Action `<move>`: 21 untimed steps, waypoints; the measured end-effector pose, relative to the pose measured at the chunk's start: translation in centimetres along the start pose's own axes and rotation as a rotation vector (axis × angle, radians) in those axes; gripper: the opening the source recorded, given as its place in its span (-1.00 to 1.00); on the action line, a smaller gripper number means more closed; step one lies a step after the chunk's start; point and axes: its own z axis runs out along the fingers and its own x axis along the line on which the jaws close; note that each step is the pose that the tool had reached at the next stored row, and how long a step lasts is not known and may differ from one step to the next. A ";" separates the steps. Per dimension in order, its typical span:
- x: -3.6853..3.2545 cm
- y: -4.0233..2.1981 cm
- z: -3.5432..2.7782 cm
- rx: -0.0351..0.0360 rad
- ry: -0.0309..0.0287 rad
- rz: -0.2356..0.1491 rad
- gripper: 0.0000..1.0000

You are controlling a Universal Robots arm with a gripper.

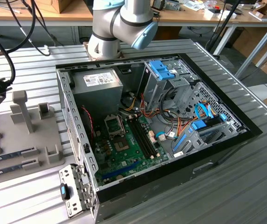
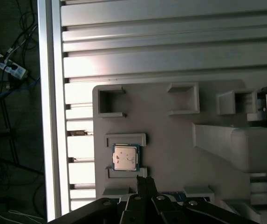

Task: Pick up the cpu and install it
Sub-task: 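Reach for the cpu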

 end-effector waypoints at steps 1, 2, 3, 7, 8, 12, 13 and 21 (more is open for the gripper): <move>0.02 0.03 0.03 0.0000 0.0000 0.000 -0.79; 0.03 0.04 0.04 0.0000 0.0000 0.000 -0.79; 0.04 0.06 0.07 -0.0001 0.0000 0.000 -0.79; 0.07 0.07 0.20 0.0000 0.0000 0.000 -0.79; 0.07 0.07 0.26 0.0000 0.0000 0.000 -0.79; 0.09 0.07 0.42 -0.0001 0.0000 0.000 -0.79; 0.09 0.07 0.44 -0.0001 0.0000 0.000 -0.79; 0.11 0.07 0.76 0.0000 0.0000 0.000 -0.79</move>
